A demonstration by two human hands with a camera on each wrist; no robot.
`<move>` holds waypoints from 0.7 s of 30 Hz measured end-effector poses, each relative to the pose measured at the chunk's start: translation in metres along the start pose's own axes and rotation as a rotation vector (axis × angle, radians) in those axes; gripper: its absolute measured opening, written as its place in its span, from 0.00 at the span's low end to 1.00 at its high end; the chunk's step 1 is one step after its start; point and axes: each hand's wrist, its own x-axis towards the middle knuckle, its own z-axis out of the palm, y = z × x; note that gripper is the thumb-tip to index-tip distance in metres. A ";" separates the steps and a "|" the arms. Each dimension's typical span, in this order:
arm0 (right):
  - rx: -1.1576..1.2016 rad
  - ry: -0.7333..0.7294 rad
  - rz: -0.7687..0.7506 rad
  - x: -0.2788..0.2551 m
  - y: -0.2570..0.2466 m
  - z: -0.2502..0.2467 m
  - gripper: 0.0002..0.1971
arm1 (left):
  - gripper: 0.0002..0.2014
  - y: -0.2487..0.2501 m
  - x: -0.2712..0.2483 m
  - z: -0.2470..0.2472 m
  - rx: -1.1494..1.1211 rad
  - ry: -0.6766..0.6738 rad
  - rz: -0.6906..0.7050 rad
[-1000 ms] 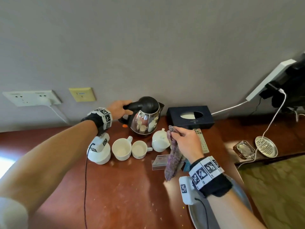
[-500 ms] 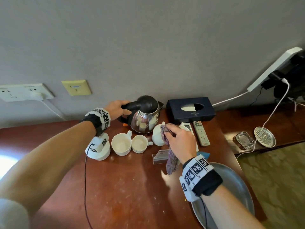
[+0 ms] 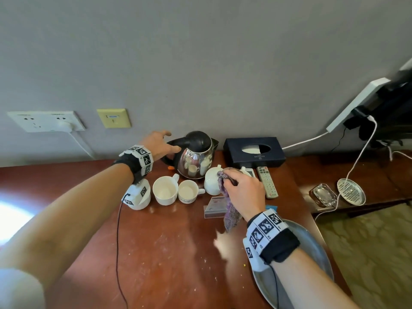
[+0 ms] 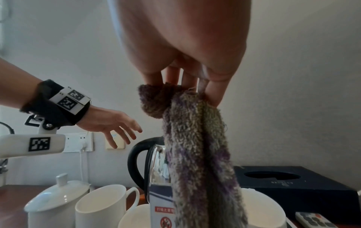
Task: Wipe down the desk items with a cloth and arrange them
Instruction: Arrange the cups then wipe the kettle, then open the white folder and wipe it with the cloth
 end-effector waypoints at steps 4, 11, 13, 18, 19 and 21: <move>0.062 0.071 -0.093 -0.020 0.002 -0.014 0.15 | 0.37 0.008 -0.038 -0.007 0.052 0.063 0.016; 0.071 0.061 -0.199 -0.058 0.009 -0.034 0.16 | 0.35 0.024 -0.137 -0.008 0.217 0.205 0.014; 0.083 0.045 -0.240 -0.070 0.008 -0.035 0.15 | 0.34 0.021 -0.170 -0.007 0.247 0.237 -0.012; 0.139 -0.022 -0.327 -0.092 -0.004 -0.022 0.15 | 0.33 -0.002 -0.235 -0.005 0.332 0.299 -0.066; 0.160 -0.035 -0.353 -0.098 -0.010 -0.018 0.14 | 0.33 -0.010 -0.247 -0.007 0.338 0.316 -0.084; 0.192 -0.060 -0.381 -0.108 -0.024 -0.012 0.15 | 0.34 -0.021 -0.268 -0.014 0.338 0.339 -0.106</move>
